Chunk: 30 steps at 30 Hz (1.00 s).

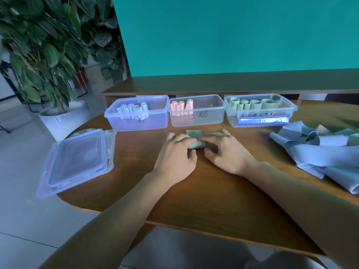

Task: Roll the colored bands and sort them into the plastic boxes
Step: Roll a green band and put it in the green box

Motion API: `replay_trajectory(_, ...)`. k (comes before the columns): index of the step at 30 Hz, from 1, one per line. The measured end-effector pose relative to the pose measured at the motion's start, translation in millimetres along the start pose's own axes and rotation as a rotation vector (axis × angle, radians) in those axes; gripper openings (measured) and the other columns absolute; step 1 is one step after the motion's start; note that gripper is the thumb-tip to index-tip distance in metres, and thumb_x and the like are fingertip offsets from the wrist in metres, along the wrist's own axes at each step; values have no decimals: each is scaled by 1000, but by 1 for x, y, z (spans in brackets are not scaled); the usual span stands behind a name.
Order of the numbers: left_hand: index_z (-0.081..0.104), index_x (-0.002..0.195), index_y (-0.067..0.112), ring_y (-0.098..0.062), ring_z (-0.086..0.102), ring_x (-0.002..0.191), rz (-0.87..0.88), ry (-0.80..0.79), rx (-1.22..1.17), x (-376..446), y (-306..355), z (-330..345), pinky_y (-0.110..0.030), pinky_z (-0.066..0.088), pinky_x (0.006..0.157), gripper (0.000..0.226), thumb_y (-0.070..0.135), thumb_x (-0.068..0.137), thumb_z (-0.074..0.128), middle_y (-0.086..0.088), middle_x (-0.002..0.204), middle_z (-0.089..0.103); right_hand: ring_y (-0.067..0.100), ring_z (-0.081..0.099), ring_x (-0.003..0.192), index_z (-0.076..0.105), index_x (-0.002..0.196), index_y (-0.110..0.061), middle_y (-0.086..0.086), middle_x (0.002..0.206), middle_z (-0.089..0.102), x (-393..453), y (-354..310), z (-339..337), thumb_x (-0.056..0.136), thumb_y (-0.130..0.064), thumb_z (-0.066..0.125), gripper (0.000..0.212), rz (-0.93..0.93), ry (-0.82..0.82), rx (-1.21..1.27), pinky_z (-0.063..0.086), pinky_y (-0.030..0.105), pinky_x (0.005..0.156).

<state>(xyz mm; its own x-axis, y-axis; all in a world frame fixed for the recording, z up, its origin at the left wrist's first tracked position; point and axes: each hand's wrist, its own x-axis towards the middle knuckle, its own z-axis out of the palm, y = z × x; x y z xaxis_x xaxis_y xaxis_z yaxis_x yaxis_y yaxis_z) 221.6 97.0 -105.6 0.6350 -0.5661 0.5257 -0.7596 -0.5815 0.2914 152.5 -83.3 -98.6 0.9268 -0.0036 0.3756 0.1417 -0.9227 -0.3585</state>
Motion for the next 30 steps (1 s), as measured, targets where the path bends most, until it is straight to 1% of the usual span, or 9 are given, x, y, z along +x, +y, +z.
replay_trajectory(3,61,136,20,-23,43,120,-23,-43,13,5,-2,1,-39,44,103,43,23,94,57,4,133,61,18,48,119,63,136,-23,-4,136,62,0,0,0,93,-21,55,43,-25,53,7,45,42,102)
replay_trajectory(8,57,140,20,-24,40,122,-46,-79,23,14,-8,7,-41,43,104,47,26,93,56,3,137,59,19,45,122,59,139,-27,-7,142,58,6,6,4,92,-25,55,47,12,7,4,43,45,105)
replay_trajectory(13,70,122,15,-22,48,115,23,58,0,15,-7,7,-34,47,99,34,20,89,64,1,116,68,21,43,126,53,144,-29,-6,146,54,17,11,4,92,-31,52,52,47,-51,-32,41,48,107)
replay_trajectory(17,67,128,18,-22,46,117,1,16,26,18,-7,8,-35,44,103,38,24,91,61,3,125,65,19,39,127,51,145,-31,-8,147,52,23,12,5,92,-28,52,53,53,-49,-32,38,46,109)
replay_trajectory(21,59,137,23,-23,42,120,-24,-46,58,23,-9,10,-39,42,104,44,27,94,56,7,134,60,17,45,121,61,135,-24,-7,136,59,24,11,5,90,-25,53,46,-16,37,2,44,44,105)
replay_trajectory(23,56,140,23,-23,40,122,-38,-73,69,27,-11,12,-41,41,105,47,29,94,55,8,138,58,18,46,121,63,133,-24,-7,133,60,24,12,6,89,-25,53,44,-15,35,2,45,45,104)
replay_trajectory(25,52,144,21,-23,38,125,-50,-87,71,30,-12,14,-42,40,107,51,31,94,55,7,142,55,18,44,125,61,136,-26,-8,136,58,25,12,7,89,-27,52,48,5,18,8,44,46,106)
replay_trajectory(27,53,143,20,-21,39,126,-40,-50,57,31,-14,15,-39,41,108,50,31,94,58,7,140,57,18,41,128,58,139,-28,-9,140,56,27,13,7,88,-30,50,52,34,-5,9,41,47,108)
replay_trajectory(30,60,135,23,-17,42,123,-14,-11,46,32,-17,15,-35,44,105,42,29,94,60,8,131,62,19,38,131,54,143,-29,-9,144,53,31,14,7,88,-31,50,55,68,-29,7,38,49,111)
